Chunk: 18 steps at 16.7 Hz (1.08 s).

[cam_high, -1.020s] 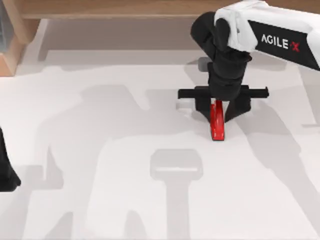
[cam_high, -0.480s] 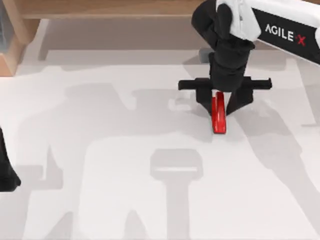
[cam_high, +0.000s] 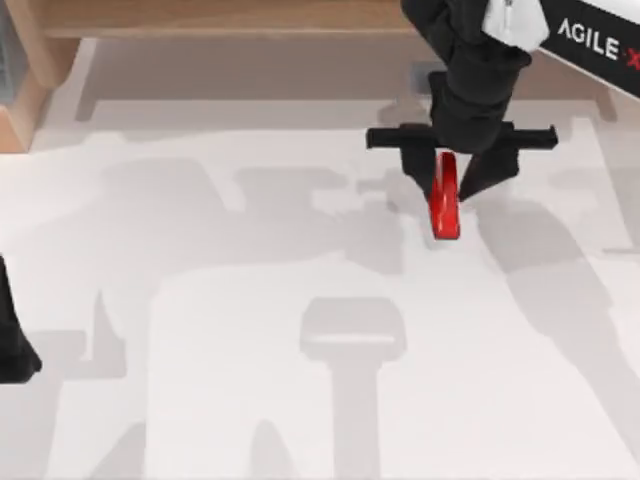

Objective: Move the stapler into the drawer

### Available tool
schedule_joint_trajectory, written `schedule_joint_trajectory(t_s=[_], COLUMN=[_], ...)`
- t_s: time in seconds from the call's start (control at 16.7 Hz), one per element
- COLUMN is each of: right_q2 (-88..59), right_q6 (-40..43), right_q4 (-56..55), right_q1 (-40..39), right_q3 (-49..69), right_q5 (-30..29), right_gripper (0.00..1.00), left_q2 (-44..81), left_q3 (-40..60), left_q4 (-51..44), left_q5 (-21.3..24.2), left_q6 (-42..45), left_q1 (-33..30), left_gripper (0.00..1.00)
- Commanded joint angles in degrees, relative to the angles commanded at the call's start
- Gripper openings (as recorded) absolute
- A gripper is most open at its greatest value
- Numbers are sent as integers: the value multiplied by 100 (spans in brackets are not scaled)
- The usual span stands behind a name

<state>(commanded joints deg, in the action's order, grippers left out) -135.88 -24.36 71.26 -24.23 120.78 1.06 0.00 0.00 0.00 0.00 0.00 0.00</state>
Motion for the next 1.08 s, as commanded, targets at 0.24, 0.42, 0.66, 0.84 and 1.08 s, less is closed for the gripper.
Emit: schedule_joint_trajectory(t_s=[0.24, 0.42, 0.66, 0.84, 1.08], right_q2=[478, 542, 370, -13, -899], right_q6=[1210, 2546, 4164, 4828, 4895], right_q4=[769, 1557, 2111, 1901, 1285], right_q1=[646, 1482, 2934, 3862, 4479], right_q3=[764, 1345, 2168, 2624, 2597], right_q5=[228, 267, 115, -14, -83], right_gripper=[0, 0, 0, 0, 0], left_q2=[0, 0, 0, 0, 0], left_q3=[0, 0, 0, 0, 0], left_q4=[0, 0, 0, 0, 0], left_q5=[0, 0, 0, 0, 0], left_q6=[0, 0, 0, 0, 0], left_q1=[0, 0, 0, 0, 0], left_gripper=[100, 100, 100, 100, 100])
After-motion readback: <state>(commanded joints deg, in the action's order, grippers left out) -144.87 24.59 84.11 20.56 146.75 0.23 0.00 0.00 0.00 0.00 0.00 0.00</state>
